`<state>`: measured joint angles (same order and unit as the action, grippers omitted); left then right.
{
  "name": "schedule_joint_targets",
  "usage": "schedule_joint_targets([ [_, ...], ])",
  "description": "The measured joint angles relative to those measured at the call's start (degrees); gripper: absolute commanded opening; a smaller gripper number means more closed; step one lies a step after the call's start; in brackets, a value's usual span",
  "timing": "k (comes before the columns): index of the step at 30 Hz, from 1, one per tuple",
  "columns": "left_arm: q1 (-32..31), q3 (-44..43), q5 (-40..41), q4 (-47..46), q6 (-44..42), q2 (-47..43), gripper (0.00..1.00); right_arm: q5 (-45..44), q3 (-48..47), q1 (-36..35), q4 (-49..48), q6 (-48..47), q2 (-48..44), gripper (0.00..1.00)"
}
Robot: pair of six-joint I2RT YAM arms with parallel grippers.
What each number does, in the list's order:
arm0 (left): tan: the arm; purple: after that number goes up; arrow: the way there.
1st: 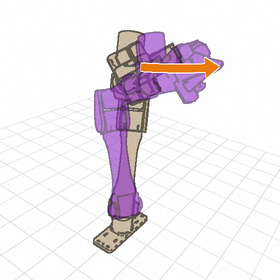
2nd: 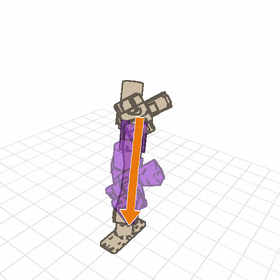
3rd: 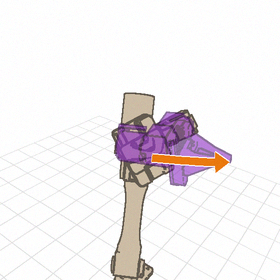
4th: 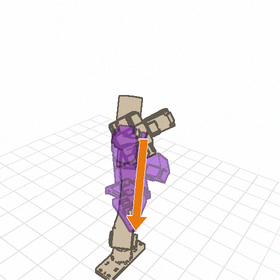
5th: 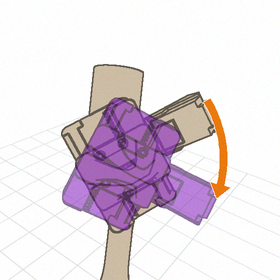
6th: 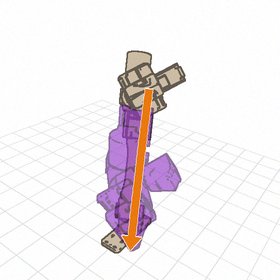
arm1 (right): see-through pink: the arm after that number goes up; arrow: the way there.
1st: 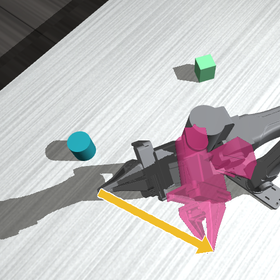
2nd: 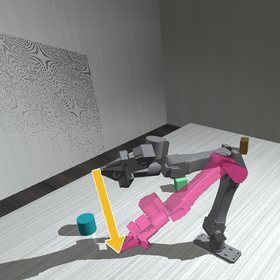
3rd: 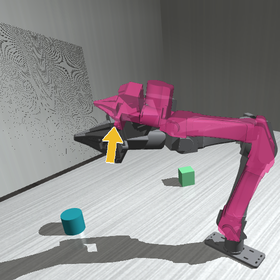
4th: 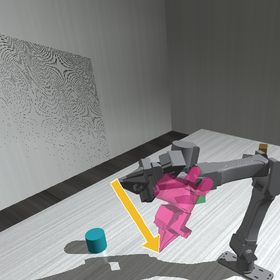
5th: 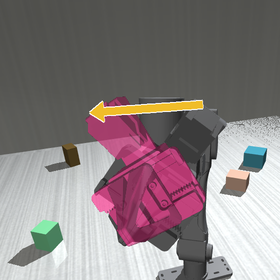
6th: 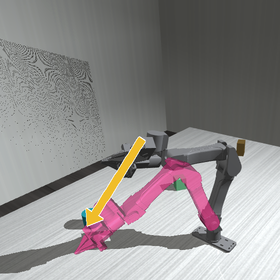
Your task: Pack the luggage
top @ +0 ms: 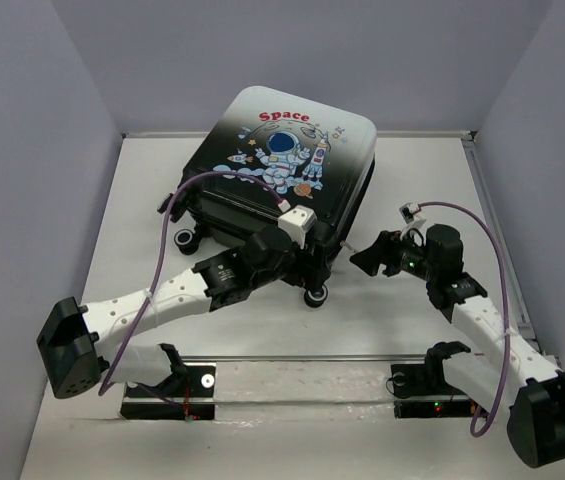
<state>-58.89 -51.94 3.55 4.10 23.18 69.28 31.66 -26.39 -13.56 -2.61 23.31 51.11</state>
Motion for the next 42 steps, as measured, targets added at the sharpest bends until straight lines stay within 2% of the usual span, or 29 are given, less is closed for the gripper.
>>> schedule_joint_targets([
  [4,-0.15,-0.63,2.51,-0.87,-0.28,1.86,0.97,0.0,0.13,-0.37,-0.04,-0.28,0.13,0.73],
  [7,-0.26,-0.63,3.85,-2.12,-0.2,2.78,0.84,0.07,0.13,-0.39,-0.57,-0.66,0.81,0.66],
  [8,-0.28,-0.63,4.09,-2.4,-0.2,2.95,0.72,0.31,0.13,-0.39,-1.03,-0.72,1.29,0.66],
  [10,-0.26,-0.63,4.31,-3.1,0.15,3.26,0.59,0.85,0.13,-0.39,-2.1,-0.68,2.36,0.66],
  [11,-0.24,-0.63,4.26,-3.65,0.26,3.37,0.4,1.53,0.11,-0.39,-3.06,-0.7,3.34,0.66],
  [12,-0.24,-0.63,4.39,-4.02,0.17,3.43,0.27,1.99,0.07,-0.39,-3.96,-0.74,4.57,0.67],
  [13,-0.24,-0.61,4.61,-4.15,0.61,3.52,0.1,2.21,0.02,-0.39,-4.37,-0.9,5.33,0.68],
  [14,-0.22,-0.61,4.7,-4.15,1.4,3.52,0.06,2.8,-0.24,-0.39,-5.16,-1.09,7.19,0.69],
  [24,0.83,-0.61,2.43,-4.63,4.46,1.84,0.06,3.65,-3.89,-0.39,-8.15,-5.42,15.63,0.71],
  [32,2.38,-0.83,-0.68,-4.17,7.39,-0.37,0.06,9.27,-4.98,-0.39,-12.02,-8.02,20.04,0.68],
  [37,2.75,-0.83,-1.25,-4.2,8.04,-0.37,0.06,12.0,-5.31,-0.39,-16.2,-8.7,23.12,0.53],
  [38,2.82,-0.83,-1.53,-4.22,8.28,-0.37,0.06,12.52,-5.31,-0.39,-17.51,-8.59,23.56,0.44],
  [42,3.17,-0.83,-1.92,-4.2,8.85,-0.39,0.06,14.84,-4.42,-0.35,-24.35,-7.65,26.49,0.41],
])
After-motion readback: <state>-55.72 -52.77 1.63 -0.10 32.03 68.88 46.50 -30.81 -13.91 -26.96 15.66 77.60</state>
